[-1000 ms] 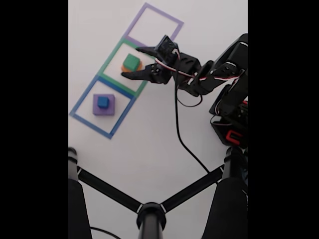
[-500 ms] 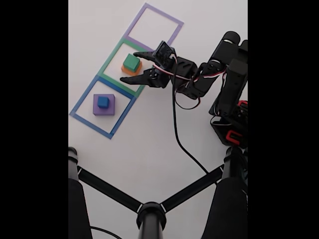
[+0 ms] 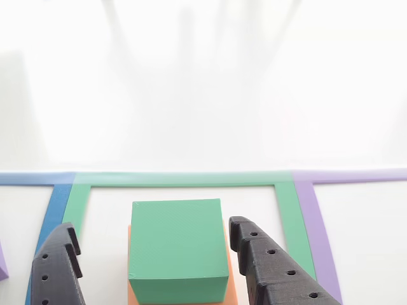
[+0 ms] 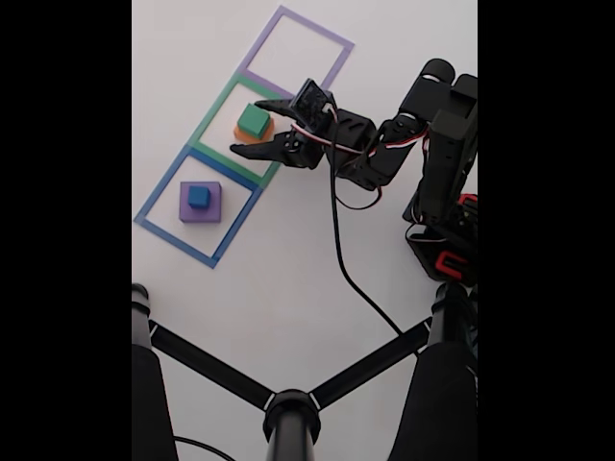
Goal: Tower of hanoi
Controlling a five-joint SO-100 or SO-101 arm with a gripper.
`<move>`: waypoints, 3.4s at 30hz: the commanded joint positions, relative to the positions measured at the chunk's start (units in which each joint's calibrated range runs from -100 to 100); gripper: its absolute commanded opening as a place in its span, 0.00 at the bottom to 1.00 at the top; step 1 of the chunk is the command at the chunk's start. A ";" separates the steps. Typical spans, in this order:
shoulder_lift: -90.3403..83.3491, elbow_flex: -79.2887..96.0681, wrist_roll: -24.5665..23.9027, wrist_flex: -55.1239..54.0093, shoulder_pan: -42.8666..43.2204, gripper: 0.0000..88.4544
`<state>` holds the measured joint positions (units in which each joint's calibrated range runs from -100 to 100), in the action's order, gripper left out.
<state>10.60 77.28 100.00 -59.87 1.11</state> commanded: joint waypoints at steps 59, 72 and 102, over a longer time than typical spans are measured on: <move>-52.26 -78.97 0.00 150.97 -3.81 0.04; -53.30 -83.69 0.00 157.04 -10.14 0.04; -50.18 -6.63 0.00 64.36 -23.94 0.05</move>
<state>-43.94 68.32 100.00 18.94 -22.39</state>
